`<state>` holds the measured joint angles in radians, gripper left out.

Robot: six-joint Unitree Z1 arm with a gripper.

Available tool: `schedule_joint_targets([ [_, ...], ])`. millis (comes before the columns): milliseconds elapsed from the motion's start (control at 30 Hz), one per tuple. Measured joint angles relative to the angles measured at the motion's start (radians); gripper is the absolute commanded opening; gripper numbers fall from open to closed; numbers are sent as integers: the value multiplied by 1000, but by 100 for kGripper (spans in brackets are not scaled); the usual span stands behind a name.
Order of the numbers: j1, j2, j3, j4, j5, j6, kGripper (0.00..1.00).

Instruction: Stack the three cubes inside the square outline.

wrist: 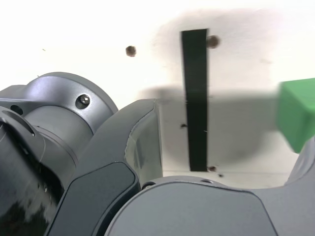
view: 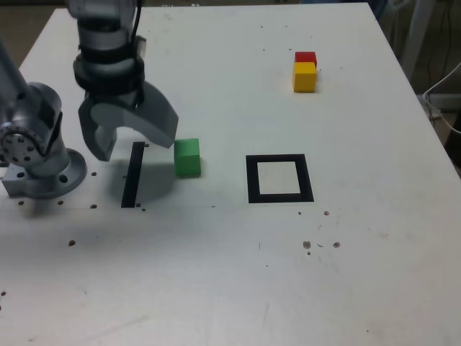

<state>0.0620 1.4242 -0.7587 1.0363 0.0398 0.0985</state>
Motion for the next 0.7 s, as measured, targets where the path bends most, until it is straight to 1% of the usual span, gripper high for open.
schedule_joint_targets([
  [100,54,13,-65,51,10,50,98],
  [167,107,36,-131,95,25,99,98],
  [233,130,51,-175,111,33,119,98],
  [333,205,105,-268,189,58,199,98],
  [500,252,150,-419,240,75,270,98],
  [567,282,186,-481,263,83,305,98],
  [700,321,256,-600,297,84,352,98],
])
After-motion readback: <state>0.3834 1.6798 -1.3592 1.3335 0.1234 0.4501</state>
